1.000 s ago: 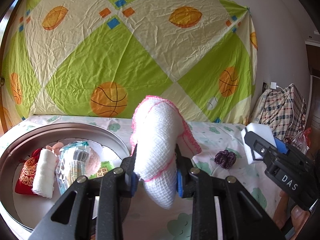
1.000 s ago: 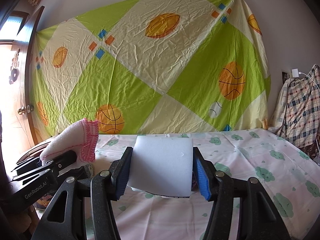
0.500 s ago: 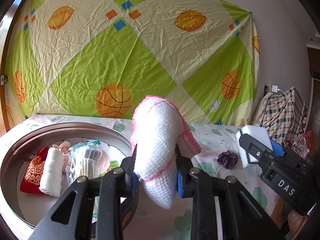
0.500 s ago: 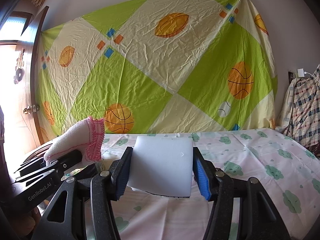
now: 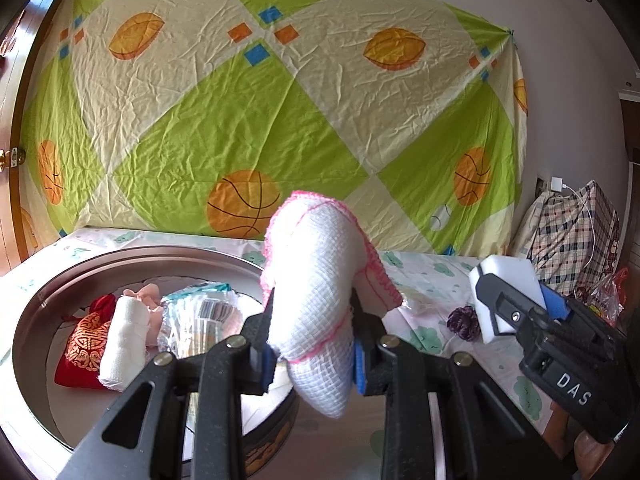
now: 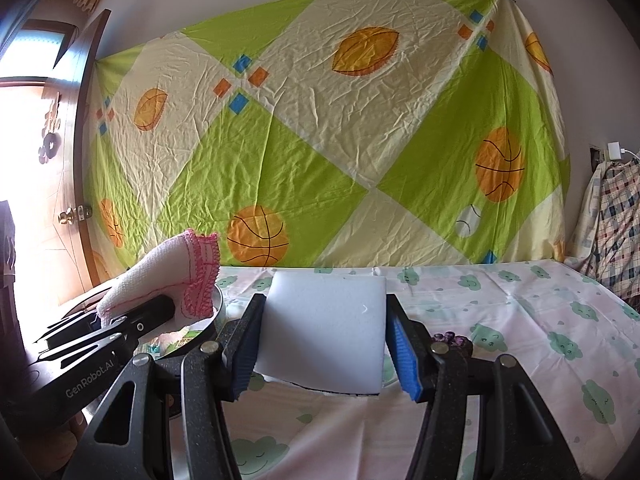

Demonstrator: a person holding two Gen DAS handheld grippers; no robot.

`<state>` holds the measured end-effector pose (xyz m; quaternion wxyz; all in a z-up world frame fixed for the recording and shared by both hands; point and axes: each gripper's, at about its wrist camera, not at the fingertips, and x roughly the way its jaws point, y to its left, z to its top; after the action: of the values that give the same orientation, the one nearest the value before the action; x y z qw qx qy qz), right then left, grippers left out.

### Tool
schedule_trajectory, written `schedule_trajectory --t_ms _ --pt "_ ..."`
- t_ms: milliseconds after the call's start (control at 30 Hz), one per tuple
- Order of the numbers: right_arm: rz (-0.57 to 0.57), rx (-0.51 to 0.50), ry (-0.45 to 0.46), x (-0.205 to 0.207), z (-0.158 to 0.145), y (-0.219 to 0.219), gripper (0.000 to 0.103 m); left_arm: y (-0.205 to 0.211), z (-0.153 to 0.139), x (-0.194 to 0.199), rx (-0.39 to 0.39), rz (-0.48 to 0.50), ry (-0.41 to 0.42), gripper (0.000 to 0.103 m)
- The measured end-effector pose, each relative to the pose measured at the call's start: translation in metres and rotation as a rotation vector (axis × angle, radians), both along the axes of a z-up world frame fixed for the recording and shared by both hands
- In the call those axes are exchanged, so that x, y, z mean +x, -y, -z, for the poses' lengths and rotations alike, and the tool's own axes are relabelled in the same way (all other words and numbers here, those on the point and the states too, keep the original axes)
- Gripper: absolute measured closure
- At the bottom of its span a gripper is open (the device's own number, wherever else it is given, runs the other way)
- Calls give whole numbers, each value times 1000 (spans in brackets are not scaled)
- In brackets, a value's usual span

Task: Organize soft objects
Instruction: 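Bring the held gauze towel and sponge over the tin's opening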

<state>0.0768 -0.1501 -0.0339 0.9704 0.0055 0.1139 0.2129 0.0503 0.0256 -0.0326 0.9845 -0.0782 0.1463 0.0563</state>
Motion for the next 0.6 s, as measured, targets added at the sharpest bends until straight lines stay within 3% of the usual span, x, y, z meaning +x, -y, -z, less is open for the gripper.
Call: schedule_trajectory --t_ms 600 --pt "-46 -11 2 -8 1 -22 43 -20 0 -10 -13 -26 13 75"
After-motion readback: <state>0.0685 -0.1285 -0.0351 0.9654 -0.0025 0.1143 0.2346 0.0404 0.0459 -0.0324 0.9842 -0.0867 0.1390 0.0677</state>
